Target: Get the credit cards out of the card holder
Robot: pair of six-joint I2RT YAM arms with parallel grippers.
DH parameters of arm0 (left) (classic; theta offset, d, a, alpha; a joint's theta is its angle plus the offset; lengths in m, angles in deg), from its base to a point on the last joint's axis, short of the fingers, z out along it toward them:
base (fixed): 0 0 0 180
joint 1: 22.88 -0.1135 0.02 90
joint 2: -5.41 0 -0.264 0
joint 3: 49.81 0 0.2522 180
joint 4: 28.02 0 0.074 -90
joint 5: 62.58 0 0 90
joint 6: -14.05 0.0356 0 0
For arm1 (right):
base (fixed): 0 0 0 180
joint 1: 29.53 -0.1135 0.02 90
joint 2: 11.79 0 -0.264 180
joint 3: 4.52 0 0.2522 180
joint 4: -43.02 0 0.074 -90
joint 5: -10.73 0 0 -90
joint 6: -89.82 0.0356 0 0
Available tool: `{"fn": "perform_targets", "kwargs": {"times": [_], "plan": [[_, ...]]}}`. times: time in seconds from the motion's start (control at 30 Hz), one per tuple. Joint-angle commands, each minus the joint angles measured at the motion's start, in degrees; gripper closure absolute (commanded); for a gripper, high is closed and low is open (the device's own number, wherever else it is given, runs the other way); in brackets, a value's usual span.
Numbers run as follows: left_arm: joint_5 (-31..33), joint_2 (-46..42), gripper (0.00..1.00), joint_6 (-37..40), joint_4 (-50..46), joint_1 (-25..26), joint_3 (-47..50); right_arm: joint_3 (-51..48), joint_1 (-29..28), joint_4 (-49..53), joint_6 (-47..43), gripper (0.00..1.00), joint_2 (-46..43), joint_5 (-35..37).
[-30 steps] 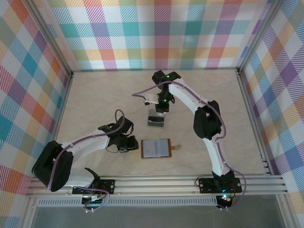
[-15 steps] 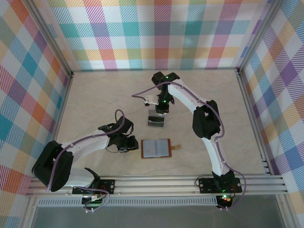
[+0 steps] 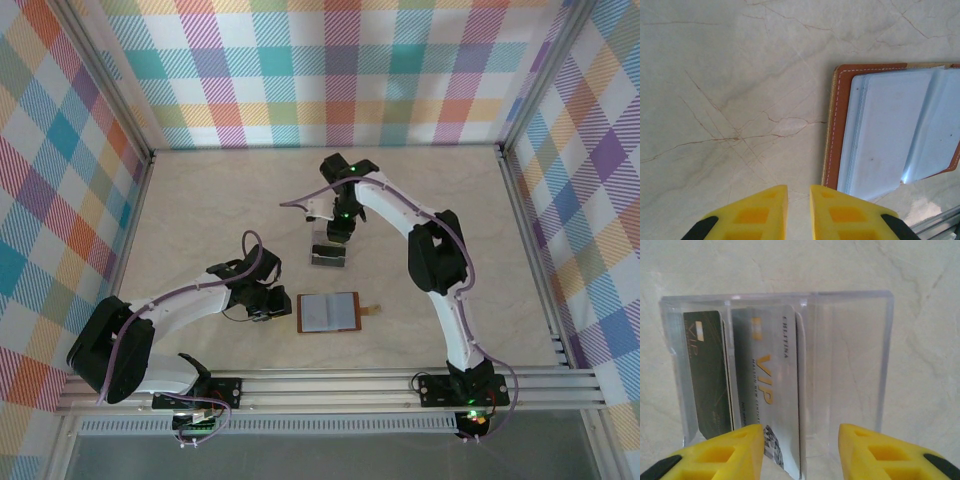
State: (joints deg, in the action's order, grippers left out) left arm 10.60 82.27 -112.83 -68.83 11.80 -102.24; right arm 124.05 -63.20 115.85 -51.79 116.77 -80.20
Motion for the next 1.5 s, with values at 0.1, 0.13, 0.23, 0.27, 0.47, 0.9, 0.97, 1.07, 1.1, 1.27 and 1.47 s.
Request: {"fn": "perform_targets", "kwargs": {"times": [0.1, 0.13, 0.23, 0.27, 0.47, 0.9, 0.97, 1.07, 1.1, 1.27, 1.47], "plan": [[-1.31, 0.19, 0.82, 0.50, -0.55, -0.57, -0.70, -7.94, -0.88, -12.78, 7.41, 0.57, -11.53, 6.96], [-1.81, 0.24, 0.83, 0.59, 0.03, -0.57, -0.70, -9.96, -1.39, -14.28, 9.36, 0.57, -13.48, 7.09], [-3.67, 0.97, 0.83, 0.66, 2.09, -0.49, -1.00, -16.59, -2.60, -19.80, 16.73, 0.55, -19.45, 6.49], [-4.55, 1.46, 0.84, 0.66, 2.95, -0.49, -1.20, -18.56, -2.71, -21.39, 20.84, 0.55, -21.36, 6.27], [-8.54, 5.75, 0.93, 0.36, 6.79, -0.14, -2.17, -31.25, -2.80, -29.60, 44.23, 0.54, -32.00, 1.48], [-10.85, 12.20, 0.96, 0.54, 9.18, 0.38, -3.15, -49.58, -3.84, -36.47, 90.96, 0.71, -38.02, -15.80], [-10.87, 13.11, 0.96, 0.92, 8.73, 0.46, -3.25, -53.17, -4.58, -41.75, 94.98, 0.71, -36.93, -21.87], [-10.71, 13.66, 0.97, 0.92, 8.39, 0.57, -3.02, -54.75, -6.95, -43.21, 97.87, 0.74, -34.34, -24.20], [-10.82, 13.74, 0.97, 0.91, 8.29, 0.57, -2.91, -55.22, -8.00, -43.57, 98.42, 0.76, -33.93, -23.95], [-10.39, 13.51, 0.97, 1.04, 7.76, 0.61, -2.65, -55.94, -11.77, -43.64, 100.97, 0.78, -31.97, -23.25], [-10.77, 13.69, 0.97, 0.31, 8.02, 0.65, -2.61, -57.75, -14.86, -44.65, 102.85, 0.80, -30.15, -20.53]]}}
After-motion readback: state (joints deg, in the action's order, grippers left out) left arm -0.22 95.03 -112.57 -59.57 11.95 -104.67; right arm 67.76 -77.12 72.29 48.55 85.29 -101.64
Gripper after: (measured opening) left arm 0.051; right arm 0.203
